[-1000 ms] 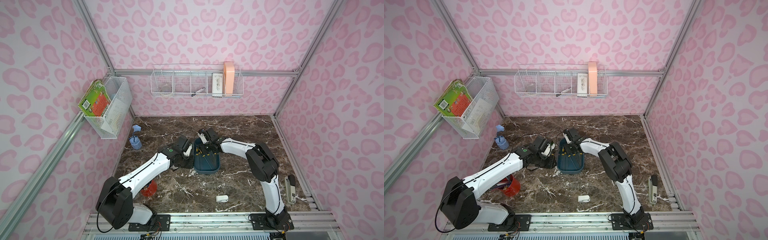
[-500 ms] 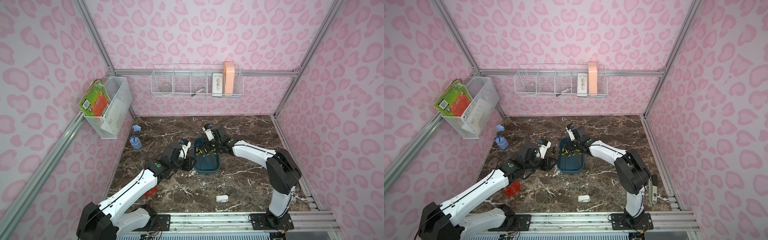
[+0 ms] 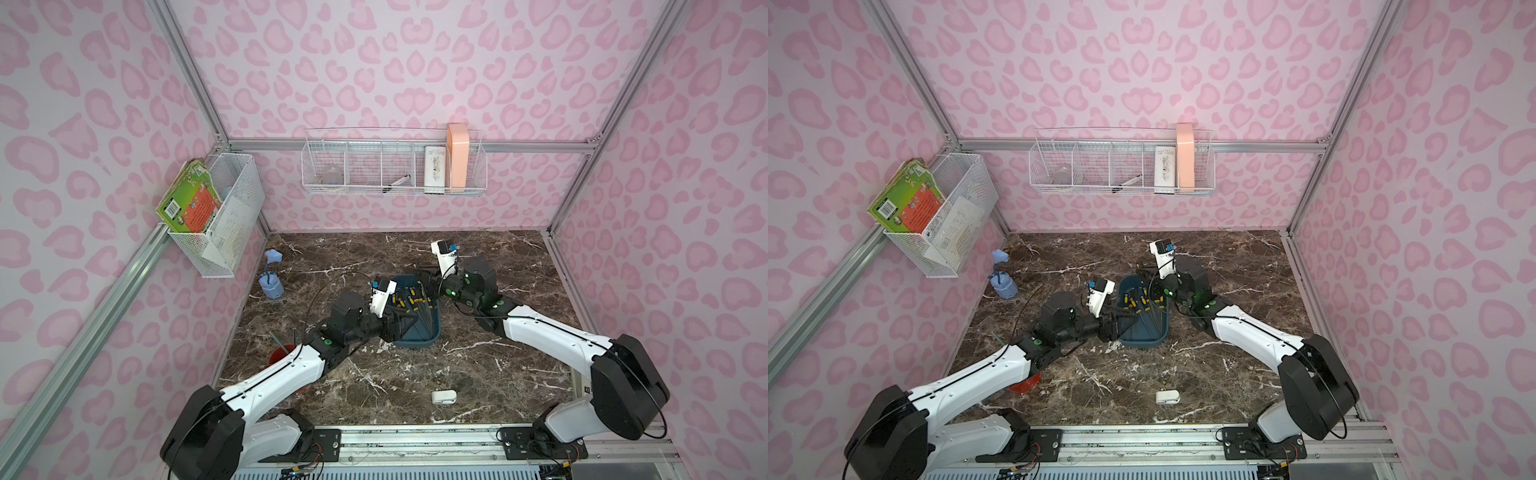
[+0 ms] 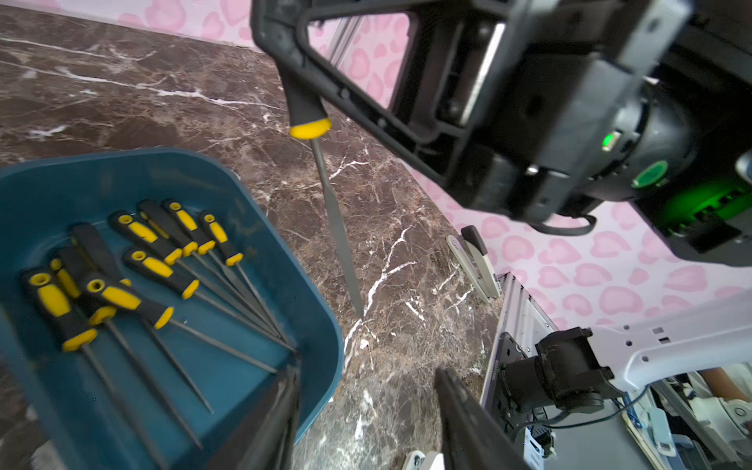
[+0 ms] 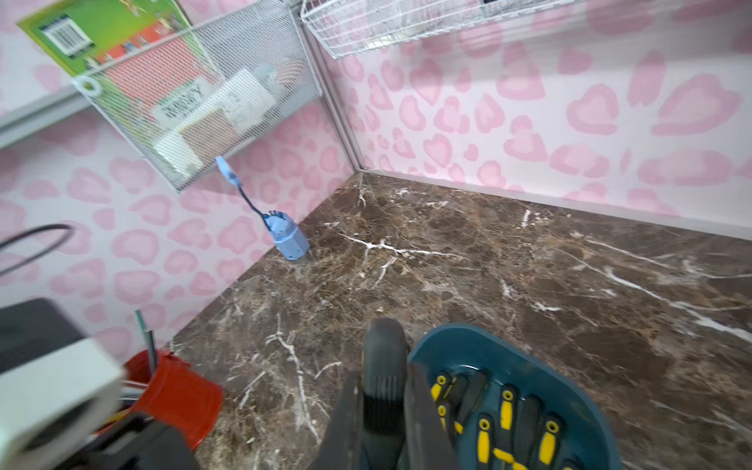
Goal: Take the file tool out of the storage box
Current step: Pick up the file tool from the storage box.
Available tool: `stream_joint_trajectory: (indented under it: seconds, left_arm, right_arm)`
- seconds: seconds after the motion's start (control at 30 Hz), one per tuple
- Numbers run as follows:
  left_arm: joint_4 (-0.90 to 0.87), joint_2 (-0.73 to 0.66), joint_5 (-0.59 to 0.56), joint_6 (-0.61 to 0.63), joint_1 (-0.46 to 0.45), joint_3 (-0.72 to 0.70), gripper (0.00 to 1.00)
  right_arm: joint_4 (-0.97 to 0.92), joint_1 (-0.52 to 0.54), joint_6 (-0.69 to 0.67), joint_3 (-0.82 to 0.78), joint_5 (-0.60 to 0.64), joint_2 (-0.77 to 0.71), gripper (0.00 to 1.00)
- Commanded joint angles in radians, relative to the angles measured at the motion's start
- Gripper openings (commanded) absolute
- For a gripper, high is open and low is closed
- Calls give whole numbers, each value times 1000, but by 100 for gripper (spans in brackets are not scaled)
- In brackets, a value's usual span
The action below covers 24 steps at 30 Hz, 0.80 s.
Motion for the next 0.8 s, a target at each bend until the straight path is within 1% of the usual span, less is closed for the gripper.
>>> stream_joint_trajectory:
  seconds: [0.0, 0.13, 0.27, 0.33, 0.37, 0.4, 0.53, 0.6, 0.7, 0.77]
  left_arm:
    - [172, 51, 28, -2, -26, 0, 59]
    - [220, 123, 52, -13, -44, 13, 59]
    - [230, 162, 55, -18, -44, 27, 58]
    - [250, 168, 59, -25, -44, 21, 54]
    - [264, 170, 59, -33, -44, 16, 50]
    - [266, 170, 62, -35, -44, 16, 47]
    - [245, 195, 66, -36, -49, 33, 46]
    - [273, 216, 78, -45, -55, 31, 46]
    - [292, 229, 91, -54, -54, 31, 41]
    - [290, 228, 94, -60, -55, 32, 40]
  right_arm:
    - [132, 18, 56, -26, -26, -32, 6]
    - [166, 41, 59, -53, 8, -46, 6]
    - [199, 48, 74, -79, 23, -54, 5]
    - [196, 49, 70, -79, 23, -54, 5]
    - [193, 49, 68, -79, 26, -51, 5]
    - [194, 49, 67, -80, 29, -50, 5]
    - [217, 50, 72, -93, 36, -55, 5]
    - [201, 52, 67, -90, 57, -56, 5]
    - [189, 51, 57, -92, 78, -56, 5]
    - [189, 53, 58, -97, 82, -59, 5]
